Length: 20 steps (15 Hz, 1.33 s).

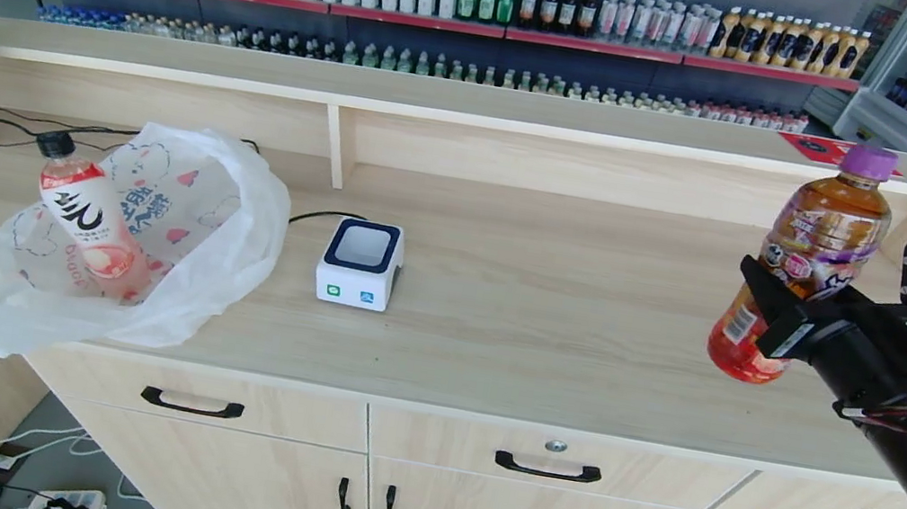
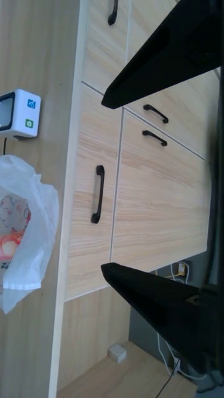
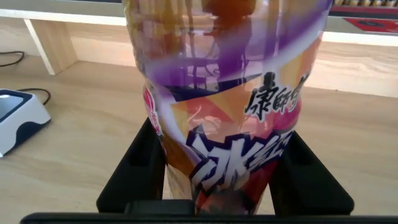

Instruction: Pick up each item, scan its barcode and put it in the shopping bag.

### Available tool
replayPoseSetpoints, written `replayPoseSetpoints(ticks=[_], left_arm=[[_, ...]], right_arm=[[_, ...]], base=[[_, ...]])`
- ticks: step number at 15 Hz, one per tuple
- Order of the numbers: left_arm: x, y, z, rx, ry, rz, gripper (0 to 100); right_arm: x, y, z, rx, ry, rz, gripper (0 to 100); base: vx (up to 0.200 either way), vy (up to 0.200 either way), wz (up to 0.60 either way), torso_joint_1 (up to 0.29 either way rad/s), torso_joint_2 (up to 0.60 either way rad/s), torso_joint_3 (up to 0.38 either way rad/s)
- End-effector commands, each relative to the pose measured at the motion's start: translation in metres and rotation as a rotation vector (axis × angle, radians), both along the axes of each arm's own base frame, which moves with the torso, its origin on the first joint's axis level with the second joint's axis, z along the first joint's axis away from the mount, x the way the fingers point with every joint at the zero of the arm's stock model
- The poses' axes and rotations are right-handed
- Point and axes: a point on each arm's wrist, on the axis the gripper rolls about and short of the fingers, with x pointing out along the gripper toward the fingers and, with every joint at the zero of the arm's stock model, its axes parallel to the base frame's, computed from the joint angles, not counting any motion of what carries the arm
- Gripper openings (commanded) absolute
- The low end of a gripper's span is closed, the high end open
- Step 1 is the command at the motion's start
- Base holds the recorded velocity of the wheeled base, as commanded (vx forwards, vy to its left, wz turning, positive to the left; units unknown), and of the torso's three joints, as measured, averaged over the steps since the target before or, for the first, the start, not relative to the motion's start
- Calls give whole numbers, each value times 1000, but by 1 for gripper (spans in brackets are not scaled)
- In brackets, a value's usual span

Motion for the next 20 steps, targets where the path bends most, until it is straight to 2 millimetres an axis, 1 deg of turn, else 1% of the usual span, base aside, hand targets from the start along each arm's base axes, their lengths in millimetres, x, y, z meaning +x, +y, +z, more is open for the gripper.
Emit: replayPoseSetpoints(ticks=[1,3,9,16,17,20], left_arm=[[0,0,0,1,0,0,100],[0,0,0,-2,0,0,100],[0,0,0,-4,0,0,100],[0,0,0,-6,0,0,100],[0,0,0,-7,0,1,100],[0,0,0,-12,0,1,100]], right_arm=[[1,0,-3,3,10,2,0],[2,0,-3,7,12,3,0],[0,1,-7,8,30,7,0],[1,3,-6,11,22,16,0],[1,6,-5,11,19,30,0],[-2,30,0,20,-1,124,0]], base=[[0,0,0,0,0,0],[0,0,0,0,0,0],[0,200,0,3,9,4],[0,200,0,2,2,2],[0,200,0,2,2,2],[0,200,0,2,1,1]])
